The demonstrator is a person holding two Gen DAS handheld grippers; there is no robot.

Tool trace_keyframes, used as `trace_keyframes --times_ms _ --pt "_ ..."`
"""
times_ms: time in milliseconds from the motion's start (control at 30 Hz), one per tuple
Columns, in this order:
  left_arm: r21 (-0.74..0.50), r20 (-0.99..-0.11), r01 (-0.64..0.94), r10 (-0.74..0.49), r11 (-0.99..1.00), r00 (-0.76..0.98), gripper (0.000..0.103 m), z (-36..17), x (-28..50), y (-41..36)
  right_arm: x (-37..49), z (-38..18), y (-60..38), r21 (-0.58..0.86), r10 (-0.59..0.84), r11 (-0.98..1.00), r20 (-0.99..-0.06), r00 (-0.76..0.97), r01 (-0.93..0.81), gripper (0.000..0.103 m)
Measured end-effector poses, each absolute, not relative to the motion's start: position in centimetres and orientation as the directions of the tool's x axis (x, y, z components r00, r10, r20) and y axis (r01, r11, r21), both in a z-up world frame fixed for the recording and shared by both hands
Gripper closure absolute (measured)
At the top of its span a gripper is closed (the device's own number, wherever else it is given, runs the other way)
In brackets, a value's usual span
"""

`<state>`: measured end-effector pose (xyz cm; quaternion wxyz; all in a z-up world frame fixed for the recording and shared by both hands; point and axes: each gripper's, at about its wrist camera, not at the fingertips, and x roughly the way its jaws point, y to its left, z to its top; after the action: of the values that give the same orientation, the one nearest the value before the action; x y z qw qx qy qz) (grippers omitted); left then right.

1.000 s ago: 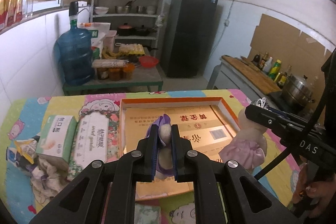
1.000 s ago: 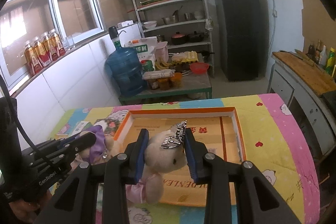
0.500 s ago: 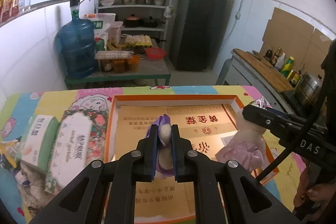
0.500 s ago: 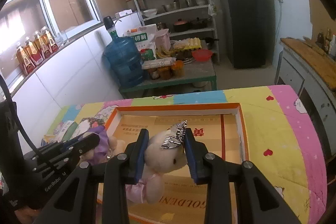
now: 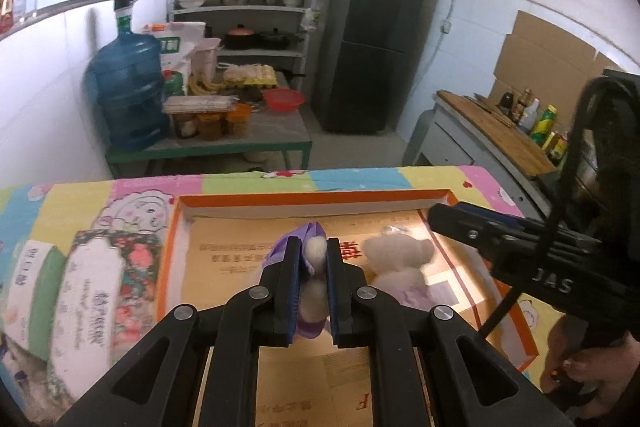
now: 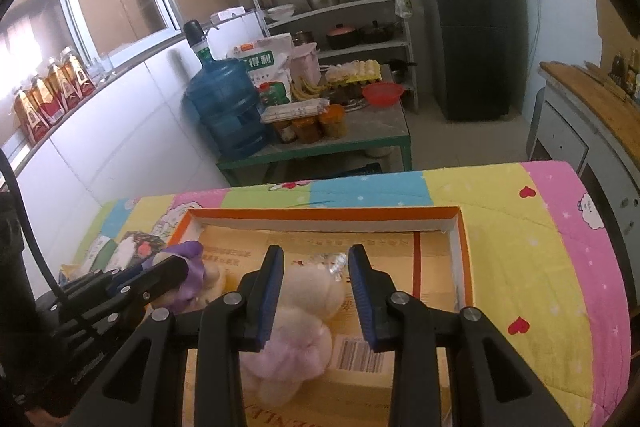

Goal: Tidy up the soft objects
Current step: 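Carry both teddies into the cardboard box and open both tools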

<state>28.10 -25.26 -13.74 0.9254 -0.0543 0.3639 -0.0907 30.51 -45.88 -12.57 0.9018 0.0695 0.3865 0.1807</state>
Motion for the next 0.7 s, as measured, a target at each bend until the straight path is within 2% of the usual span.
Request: trace_keyframes --times_ms 167,300,400,433,467,567,700 --pt "-0.184 -0.672 0.174 -0.253 0.967 0.696 0.091 -14.4 28.7 -26.1 31.1 -14.0 -46.6 0.282 0.375 0.927 -0.692 0.617 -0.248 0.068" --pt "-0.204 -0.678 0.204 -0.289 0.957 0.676 0.086 -15.0 28.8 -26.5 31.0 -14.8 -47.2 0.292 0.365 0.931 -0.708 0.605 -0.219 0.068" --pt "-0.220 -0.686 0.213 -0.306 0.952 0.660 0.058 -15.4 28.8 -26.5 30.6 -15.0 -47.6 0.305 0.366 0.930 -0.708 0.604 -0.206 0.068" --pt "-0.232 -0.690 0.208 -0.311 0.950 0.653 0.046 -15.5 28.8 -26.4 30.4 -14.9 -47.9 0.312 0.366 0.929 -0.706 0.606 -0.197 0.068" --pt "-0.240 -0.691 0.202 -0.313 0.950 0.651 0.040 -15.6 28.8 -26.3 30.2 -14.9 -48.1 0.322 0.369 0.927 -0.704 0.607 -0.191 0.068" --pt "-0.239 -0.662 0.194 -0.306 0.951 0.684 0.030 -14.9 28.1 -25.9 30.0 -14.7 -48.2 0.330 0.366 0.927 -0.703 0.610 -0.176 0.068" --pt "-0.222 -0.642 0.208 -0.303 0.953 0.704 0.028 -13.7 27.0 -26.0 29.1 -14.4 -48.7 0.335 0.357 0.929 -0.700 0.618 -0.158 0.068"
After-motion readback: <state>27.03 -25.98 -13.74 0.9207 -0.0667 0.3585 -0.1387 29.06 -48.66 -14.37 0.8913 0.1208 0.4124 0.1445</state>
